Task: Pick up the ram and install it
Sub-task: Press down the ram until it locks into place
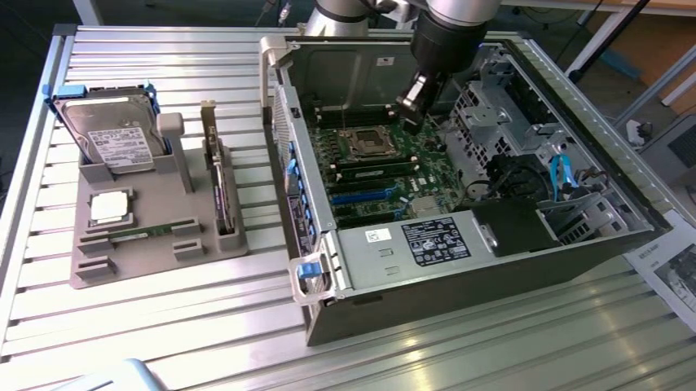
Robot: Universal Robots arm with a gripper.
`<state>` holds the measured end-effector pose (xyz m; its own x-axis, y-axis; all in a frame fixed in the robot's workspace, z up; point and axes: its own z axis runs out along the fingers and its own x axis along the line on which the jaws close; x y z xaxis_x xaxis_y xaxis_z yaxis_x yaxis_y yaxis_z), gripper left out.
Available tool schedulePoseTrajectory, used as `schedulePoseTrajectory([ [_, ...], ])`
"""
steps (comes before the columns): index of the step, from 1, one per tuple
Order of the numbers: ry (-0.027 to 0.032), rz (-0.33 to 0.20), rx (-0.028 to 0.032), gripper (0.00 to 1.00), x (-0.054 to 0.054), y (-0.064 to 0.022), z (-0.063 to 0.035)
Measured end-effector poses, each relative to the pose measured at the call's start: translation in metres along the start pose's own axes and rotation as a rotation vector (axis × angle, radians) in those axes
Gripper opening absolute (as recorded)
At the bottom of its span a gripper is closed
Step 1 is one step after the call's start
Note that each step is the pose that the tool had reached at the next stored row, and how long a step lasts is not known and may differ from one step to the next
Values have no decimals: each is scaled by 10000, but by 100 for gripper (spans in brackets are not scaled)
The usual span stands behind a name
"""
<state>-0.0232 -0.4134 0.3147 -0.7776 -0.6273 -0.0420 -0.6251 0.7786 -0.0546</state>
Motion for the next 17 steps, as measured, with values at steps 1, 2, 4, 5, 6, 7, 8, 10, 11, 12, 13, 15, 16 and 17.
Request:
schedulePoseTrajectory([
  [1,16,289,12,10,0,0,0],
  [2,31,568,23,10,0,0,0],
  [4,58,1072,45,10,0,0,0],
  [5,70,1294,54,10,0,0,0],
  [6,87,1604,67,10,0,0,0],
  [7,99,1823,77,10,0,0,1],
  [8,107,1968,83,10,0,0,1],
  [10,131,2394,101,10,0,0,1],
  [11,143,2610,110,10,0,0,1],
  [12,157,2859,121,10,0,0,1],
  [13,184,3362,141,10,0,0,2],
  [15,217,3976,167,10,0,0,2],
  [16,234,4286,180,10,0,0,2],
  [17,253,4617,195,10,0,0,2],
])
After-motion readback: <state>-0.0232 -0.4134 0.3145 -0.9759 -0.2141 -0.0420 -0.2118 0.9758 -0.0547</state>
